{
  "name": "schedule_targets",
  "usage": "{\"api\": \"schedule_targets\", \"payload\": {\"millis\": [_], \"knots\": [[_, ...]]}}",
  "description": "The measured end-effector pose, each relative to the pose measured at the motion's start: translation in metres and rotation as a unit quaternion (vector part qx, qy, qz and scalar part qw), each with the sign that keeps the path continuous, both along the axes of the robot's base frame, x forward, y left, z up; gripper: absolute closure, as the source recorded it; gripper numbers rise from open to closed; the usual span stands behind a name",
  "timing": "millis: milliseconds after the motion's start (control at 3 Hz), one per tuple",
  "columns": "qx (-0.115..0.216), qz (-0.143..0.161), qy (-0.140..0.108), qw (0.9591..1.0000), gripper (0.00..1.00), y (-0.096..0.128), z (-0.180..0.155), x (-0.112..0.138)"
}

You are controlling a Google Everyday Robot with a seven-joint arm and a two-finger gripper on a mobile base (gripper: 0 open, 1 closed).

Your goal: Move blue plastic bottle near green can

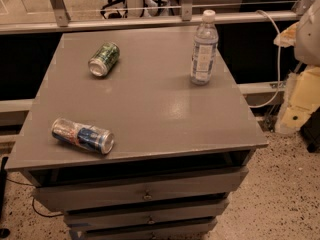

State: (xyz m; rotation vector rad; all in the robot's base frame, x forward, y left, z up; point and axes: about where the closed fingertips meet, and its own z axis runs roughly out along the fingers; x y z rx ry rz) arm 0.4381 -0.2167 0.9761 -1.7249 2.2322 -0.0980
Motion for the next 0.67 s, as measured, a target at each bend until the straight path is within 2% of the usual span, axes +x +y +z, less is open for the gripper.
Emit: {"api": "schedule_targets", "payload": {"millis": [333, 667], "knots": [[0.0, 0.0, 0.0, 1.0, 0.0, 0.0, 0.0, 0.0], [0.015, 0.007, -0.004, 0.9999, 0.0, 0.0015, -0.0013, 0.0004]]}}
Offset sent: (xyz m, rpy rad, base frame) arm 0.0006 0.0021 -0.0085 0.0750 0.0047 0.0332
